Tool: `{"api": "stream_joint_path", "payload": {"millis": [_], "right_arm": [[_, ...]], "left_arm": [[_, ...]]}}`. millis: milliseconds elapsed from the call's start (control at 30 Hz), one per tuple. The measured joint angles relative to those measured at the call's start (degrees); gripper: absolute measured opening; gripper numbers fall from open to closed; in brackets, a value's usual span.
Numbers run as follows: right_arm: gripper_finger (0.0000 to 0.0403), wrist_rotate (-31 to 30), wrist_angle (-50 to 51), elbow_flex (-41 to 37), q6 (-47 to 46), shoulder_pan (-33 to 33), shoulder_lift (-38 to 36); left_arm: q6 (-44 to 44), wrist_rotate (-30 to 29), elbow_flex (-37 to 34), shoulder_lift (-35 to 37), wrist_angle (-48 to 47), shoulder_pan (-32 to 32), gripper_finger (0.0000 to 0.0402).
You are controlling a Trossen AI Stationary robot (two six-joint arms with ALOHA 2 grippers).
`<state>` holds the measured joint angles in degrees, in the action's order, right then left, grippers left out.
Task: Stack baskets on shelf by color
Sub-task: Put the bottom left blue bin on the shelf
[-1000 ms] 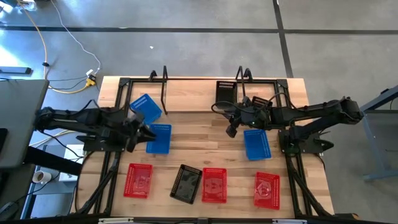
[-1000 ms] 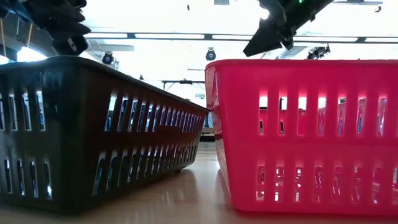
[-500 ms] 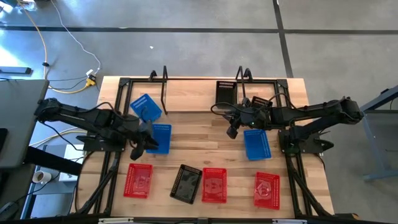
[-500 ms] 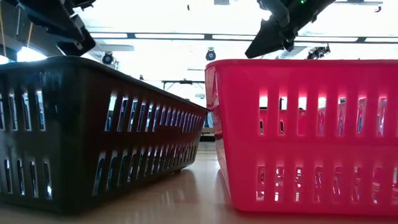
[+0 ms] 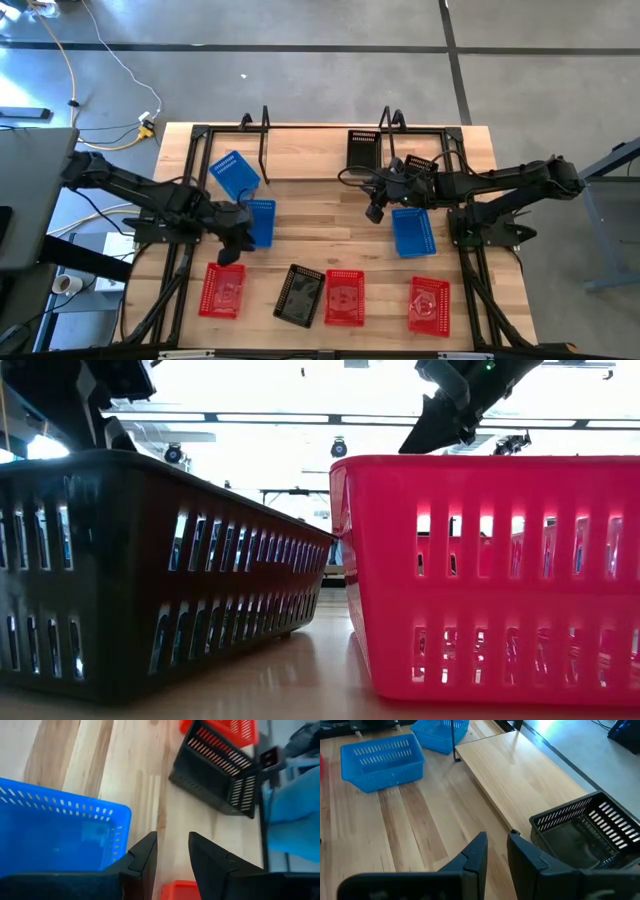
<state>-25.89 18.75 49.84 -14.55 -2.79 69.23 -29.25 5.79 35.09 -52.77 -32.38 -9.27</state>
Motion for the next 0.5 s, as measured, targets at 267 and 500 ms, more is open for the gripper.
{"api": "stream_joint_path", "payload": {"millis": [267,500], "right_arm": [[0.006,2.4,0.4,0.0,0.0,0.0,0.0],[0.006,2.4,0.4,0.0,0.0,0.0,0.0]], "left_arm": [[0.9,-2.8,0.0,-7.3,0.0,-1.9,0.0104],[-0.2,-3.8,0.0,-11.5,0.0,-2.2,0.0104]]}}
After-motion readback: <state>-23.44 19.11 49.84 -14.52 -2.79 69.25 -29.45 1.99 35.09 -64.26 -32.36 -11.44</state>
